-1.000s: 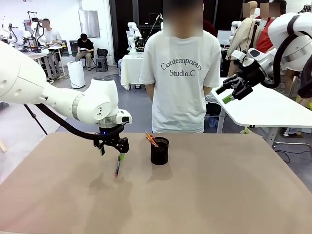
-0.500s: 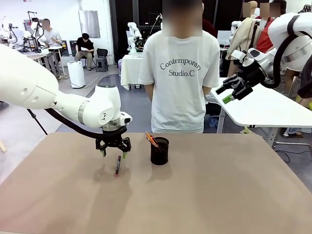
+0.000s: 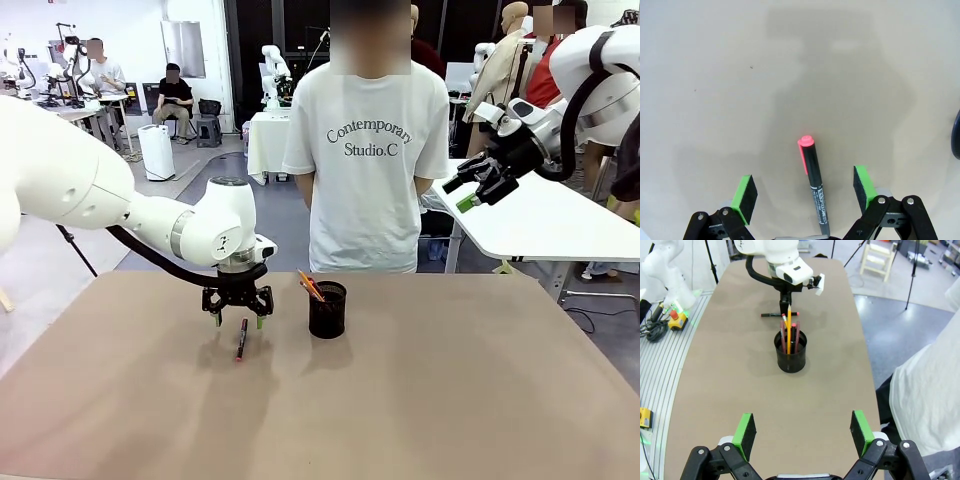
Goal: Place the pens into the pen holder.
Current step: Pick up a writing instrument from the table and place it into the Pen holder.
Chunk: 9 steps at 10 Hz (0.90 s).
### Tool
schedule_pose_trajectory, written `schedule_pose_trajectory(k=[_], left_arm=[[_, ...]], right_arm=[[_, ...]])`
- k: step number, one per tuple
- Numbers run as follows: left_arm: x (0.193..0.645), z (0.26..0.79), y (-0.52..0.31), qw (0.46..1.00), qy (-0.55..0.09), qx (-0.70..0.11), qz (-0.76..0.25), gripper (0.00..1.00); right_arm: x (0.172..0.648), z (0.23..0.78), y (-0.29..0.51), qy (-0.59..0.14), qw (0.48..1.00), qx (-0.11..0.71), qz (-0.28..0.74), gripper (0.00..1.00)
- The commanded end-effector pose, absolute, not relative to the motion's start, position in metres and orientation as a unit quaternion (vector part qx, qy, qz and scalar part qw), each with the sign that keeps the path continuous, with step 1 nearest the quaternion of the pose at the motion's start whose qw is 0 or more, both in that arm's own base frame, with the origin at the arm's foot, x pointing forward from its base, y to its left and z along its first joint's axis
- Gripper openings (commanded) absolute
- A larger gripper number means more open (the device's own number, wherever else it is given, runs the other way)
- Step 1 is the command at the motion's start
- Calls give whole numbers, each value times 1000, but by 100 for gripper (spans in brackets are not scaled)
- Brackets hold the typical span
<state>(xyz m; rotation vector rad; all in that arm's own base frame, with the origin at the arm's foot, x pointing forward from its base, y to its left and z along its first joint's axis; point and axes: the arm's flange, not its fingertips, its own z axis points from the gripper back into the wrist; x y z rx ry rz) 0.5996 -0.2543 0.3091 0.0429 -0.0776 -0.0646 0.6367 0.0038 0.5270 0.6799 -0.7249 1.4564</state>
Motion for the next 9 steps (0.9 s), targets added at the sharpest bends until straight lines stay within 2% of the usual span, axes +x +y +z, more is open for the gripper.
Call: schedule_pose_trajectory(k=[1,6,7,9], left_arm=[[603,307,-256,998,-47,37,-32,100],[604,308,-254,999,-41,18,-21,4],[603,307,-253,999,-36,17,-23,0],[606,308,-252,999,-34,11,-22,0]], right_arm=[[635,528,4,-317,633,299,640,100],[635,528,4,-317,633,299,640,100],[635,528,4,-317,633,299,640,100],[635,528,4,-317,633,299,640,100]])
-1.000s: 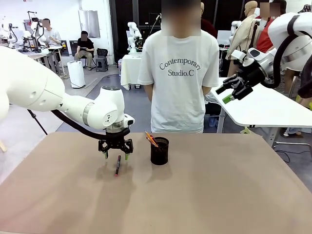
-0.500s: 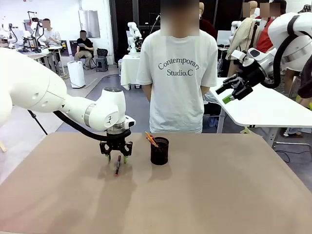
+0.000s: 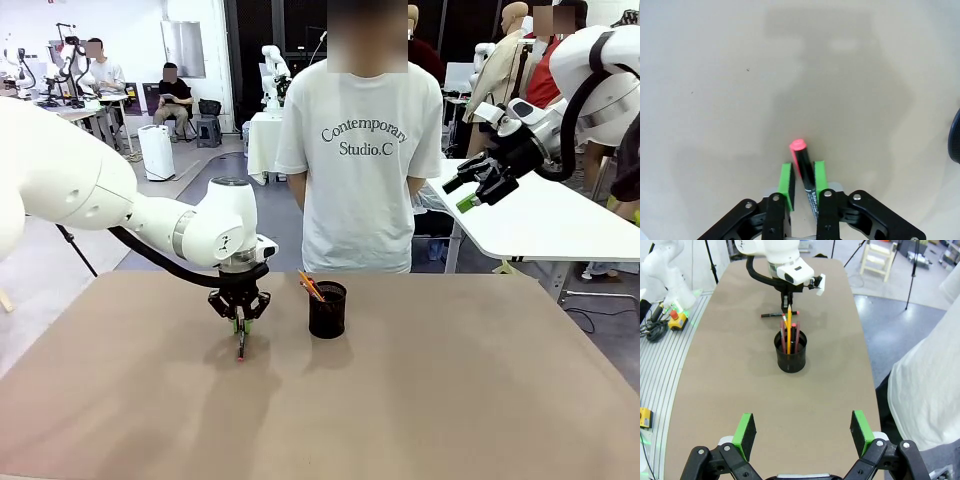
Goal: Place the pens into the pen holder.
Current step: Pick up a writing instrument from the table and place it into the Pen holder.
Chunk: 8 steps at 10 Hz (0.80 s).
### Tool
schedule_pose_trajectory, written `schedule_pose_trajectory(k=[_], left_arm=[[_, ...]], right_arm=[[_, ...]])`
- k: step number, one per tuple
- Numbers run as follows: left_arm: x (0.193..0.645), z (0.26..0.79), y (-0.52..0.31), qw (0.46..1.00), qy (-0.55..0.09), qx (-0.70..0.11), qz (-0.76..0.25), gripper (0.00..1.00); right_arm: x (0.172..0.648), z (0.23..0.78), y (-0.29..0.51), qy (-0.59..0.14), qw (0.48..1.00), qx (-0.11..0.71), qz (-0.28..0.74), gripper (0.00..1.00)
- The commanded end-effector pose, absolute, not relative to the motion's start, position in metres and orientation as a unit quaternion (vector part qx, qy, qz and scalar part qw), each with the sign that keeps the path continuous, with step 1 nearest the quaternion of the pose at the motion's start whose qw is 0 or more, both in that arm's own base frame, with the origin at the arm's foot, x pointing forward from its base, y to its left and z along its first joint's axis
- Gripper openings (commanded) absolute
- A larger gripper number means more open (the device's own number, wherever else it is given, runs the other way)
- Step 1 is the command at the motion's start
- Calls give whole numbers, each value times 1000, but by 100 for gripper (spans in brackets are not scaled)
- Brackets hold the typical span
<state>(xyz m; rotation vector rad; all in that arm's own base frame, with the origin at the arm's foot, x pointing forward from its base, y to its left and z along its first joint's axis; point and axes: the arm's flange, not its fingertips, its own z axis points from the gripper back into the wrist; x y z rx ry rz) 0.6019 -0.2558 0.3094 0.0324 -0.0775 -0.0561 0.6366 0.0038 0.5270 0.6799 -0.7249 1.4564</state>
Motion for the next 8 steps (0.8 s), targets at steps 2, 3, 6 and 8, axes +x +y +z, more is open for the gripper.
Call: schedule_pose_trajectory(k=[2,3,6,8], left_arm=[[604,309,-251,999,-36,19,-17,0],[604,311,-249,999,-35,18,-23,0],[599,352,-244,996,-41,-31,-71,0],[594,390,-238,980,-61,-139,-129,0]], right_arm=[[635,528,4,-317,633,299,640,100],[635,528,4,-317,633,299,640,100],[635,528,4,-317,633,299,640,100],[635,528,4,-317,633,299,640,100]])
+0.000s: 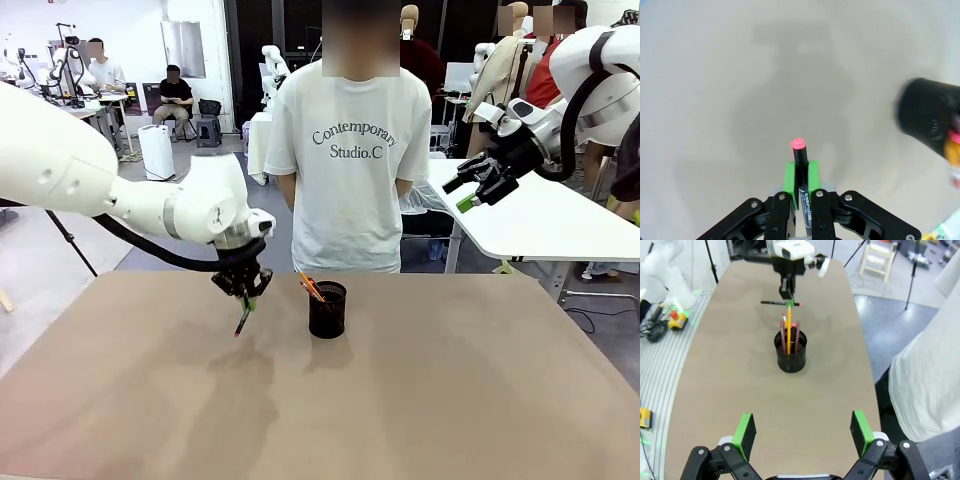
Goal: Place the pens into the pen holder.
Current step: Pick up a writing instrument from the table and place it into the Pen holder.
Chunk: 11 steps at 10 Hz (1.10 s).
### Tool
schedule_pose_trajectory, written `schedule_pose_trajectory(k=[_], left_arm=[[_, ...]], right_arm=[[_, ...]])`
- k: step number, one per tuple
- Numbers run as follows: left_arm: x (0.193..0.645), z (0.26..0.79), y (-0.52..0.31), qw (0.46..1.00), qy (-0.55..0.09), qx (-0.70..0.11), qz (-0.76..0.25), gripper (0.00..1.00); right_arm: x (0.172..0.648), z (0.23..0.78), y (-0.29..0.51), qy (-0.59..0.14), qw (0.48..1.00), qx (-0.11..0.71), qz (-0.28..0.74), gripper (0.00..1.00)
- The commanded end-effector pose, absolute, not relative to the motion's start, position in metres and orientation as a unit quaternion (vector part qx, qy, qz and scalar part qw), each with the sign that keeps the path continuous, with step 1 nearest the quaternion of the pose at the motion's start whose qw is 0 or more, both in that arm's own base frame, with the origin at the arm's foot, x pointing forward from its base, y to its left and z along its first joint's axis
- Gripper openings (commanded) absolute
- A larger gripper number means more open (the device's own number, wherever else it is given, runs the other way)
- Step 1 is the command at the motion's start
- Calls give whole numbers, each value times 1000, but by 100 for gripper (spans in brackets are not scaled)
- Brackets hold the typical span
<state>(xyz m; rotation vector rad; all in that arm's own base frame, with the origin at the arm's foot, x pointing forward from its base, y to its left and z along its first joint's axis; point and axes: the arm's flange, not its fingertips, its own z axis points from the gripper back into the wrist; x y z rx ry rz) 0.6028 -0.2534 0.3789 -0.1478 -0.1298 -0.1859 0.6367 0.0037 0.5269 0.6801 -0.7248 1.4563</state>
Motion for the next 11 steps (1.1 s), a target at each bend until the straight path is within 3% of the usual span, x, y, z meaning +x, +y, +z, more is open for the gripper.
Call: schedule_pose_trajectory(k=[1,3,5,8,10,11], left_arm=[[592,402,-237,973,-66,-164,-149,0],[589,418,-229,917,-82,-329,-211,0],[588,430,-210,857,-133,-435,-243,0],[574,459,-184,778,-259,-456,-348,0],[569,463,-181,770,-264,-452,-364,0],[591,471,-188,783,-262,-452,-338,0]], right_arm=[[635,528,4,-317,633,299,640,100],[635,528,4,-317,633,299,640,100],[635,528,4,-317,633,299,640,100],[635,528,4,-317,633,299,640,100],[635,528,4,-317,633,299,640,100],[635,528,4,-317,633,299,640,100]])
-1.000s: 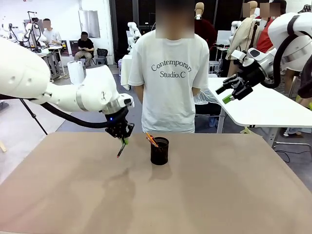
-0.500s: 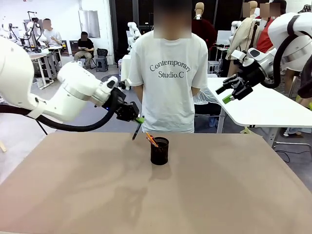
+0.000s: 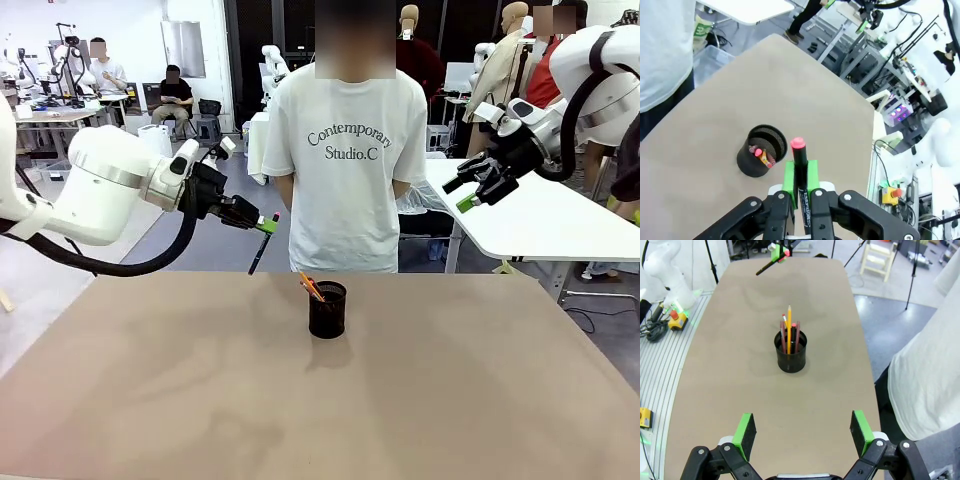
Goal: Place the pens into the pen holder.
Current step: Pick up a writing instrument from the table and place it into the Pen holder.
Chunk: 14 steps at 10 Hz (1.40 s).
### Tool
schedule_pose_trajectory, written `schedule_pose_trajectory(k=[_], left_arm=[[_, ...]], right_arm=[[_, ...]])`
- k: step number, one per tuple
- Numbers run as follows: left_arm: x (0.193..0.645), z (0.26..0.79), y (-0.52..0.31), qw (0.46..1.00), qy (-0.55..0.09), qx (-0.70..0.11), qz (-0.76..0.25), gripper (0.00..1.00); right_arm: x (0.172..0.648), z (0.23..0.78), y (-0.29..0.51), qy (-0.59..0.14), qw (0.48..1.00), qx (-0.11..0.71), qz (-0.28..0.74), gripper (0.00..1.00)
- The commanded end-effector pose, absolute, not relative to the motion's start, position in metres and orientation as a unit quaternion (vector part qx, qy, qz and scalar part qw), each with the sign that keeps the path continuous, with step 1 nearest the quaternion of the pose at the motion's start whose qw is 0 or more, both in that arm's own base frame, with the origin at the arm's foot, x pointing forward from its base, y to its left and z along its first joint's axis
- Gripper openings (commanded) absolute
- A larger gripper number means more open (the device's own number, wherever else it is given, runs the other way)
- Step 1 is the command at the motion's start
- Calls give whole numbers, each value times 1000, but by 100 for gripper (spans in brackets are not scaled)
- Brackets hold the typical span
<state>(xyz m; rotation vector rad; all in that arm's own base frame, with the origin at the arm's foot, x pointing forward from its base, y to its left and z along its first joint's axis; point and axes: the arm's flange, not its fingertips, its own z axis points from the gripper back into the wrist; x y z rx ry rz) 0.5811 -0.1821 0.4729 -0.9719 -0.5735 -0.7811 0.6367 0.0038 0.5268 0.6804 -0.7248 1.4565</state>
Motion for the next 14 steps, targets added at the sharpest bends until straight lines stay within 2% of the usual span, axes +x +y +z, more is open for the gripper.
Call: schedule_pose_trajectory(k=[1,5,7,10,13,14], left_arm=[[591,471,-188,783,-262,-452,-338,0],[587,466,-188,781,-259,-448,-349,0],[584,464,-194,735,-320,-472,-366,0],[577,463,-226,656,-368,-520,-405,0],[571,455,-254,594,-434,-489,-469,0],[574,445,-266,554,-491,-457,-494,0]], right_arm=[[635,528,4,-317,633,299,640,100],[635,528,4,-317,633,299,640,100],[635,528,4,-317,633,299,640,100],[635,528,4,-317,633,299,640,100],[635,528,4,-317,633,299,640,100],[635,528,4,-317,633,299,640,100]])
